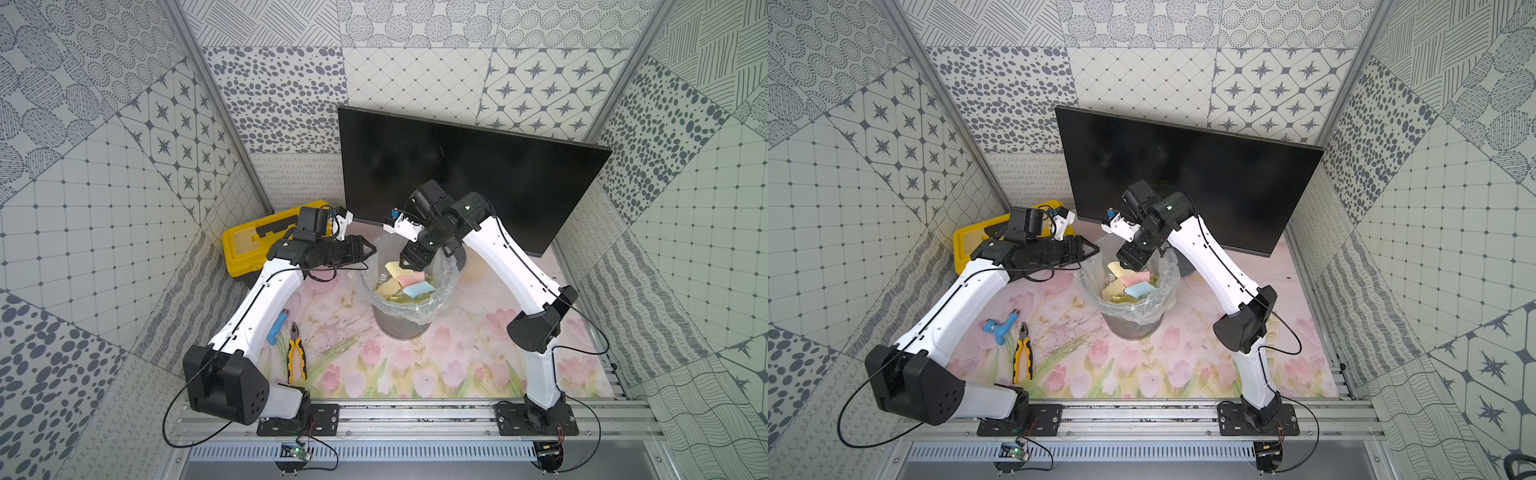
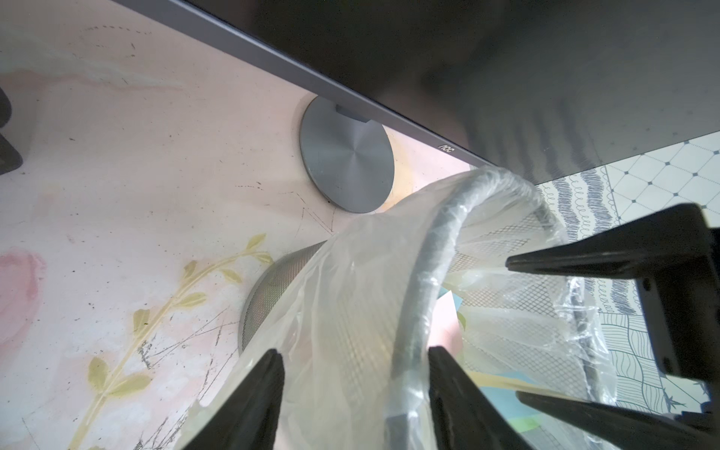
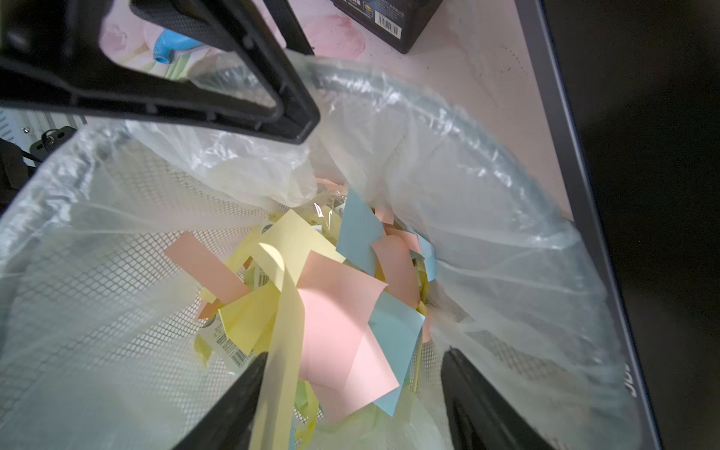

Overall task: Remove the sticky note from the monitor
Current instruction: Place the sticky note in the trash bin.

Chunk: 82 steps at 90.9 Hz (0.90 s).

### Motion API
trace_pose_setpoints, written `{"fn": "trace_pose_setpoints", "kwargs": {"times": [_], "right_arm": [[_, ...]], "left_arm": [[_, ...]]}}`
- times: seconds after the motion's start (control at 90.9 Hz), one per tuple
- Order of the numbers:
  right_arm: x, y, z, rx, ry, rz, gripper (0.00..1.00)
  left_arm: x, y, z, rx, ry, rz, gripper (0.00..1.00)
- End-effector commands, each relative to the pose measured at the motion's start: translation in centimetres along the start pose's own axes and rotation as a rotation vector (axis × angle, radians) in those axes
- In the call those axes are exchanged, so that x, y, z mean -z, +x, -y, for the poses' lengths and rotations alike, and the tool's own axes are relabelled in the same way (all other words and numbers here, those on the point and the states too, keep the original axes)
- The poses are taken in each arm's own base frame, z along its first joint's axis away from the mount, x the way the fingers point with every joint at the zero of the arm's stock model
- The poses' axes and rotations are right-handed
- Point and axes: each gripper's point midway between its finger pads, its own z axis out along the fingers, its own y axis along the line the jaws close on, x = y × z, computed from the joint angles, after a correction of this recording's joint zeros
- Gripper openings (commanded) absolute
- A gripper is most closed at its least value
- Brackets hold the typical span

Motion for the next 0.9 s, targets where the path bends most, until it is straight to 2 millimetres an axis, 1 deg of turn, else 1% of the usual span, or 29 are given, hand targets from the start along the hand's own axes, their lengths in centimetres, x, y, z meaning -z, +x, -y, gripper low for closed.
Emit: {"fn": "trace_pose_setpoints", "kwargs": {"times": [0.0,0.088,0.297,0.385,0.671,0.891], "right_arm": [[1.8,-1.2,-1.7,0.032,-0.07,0.079,0.74],[1.9,-1.7,-3.7,0.034,-0.186,0.111,0.76],[2.1,-2.5,-6.3,0.009,-0.356,0.154,0.78],[2.3,-2.8,-6.9,0.004,-0.395,0.172,0.78],[2.3,-3.0,-9.0,0.018,-0.493,0.184,0.79],[2.7,-3.8,-9.1,0.013,-0.5,0.218,0.8]], "left_arm": [[0.6,-1.1,0.8,-0.042,0.013,0.044,0.64],[0.8,-1.2,0.9,-0.044,0.013,0.053,0.65],[1.3,-1.6,1.1,-0.055,0.02,0.089,0.68],[1.5,-1.6,0.9,-0.059,0.007,0.094,0.68],[2.4,-2.3,0.2,-0.042,-0.013,0.144,0.7],[2.8,-2.4,-0.3,-0.027,-0.024,0.161,0.7]]}}
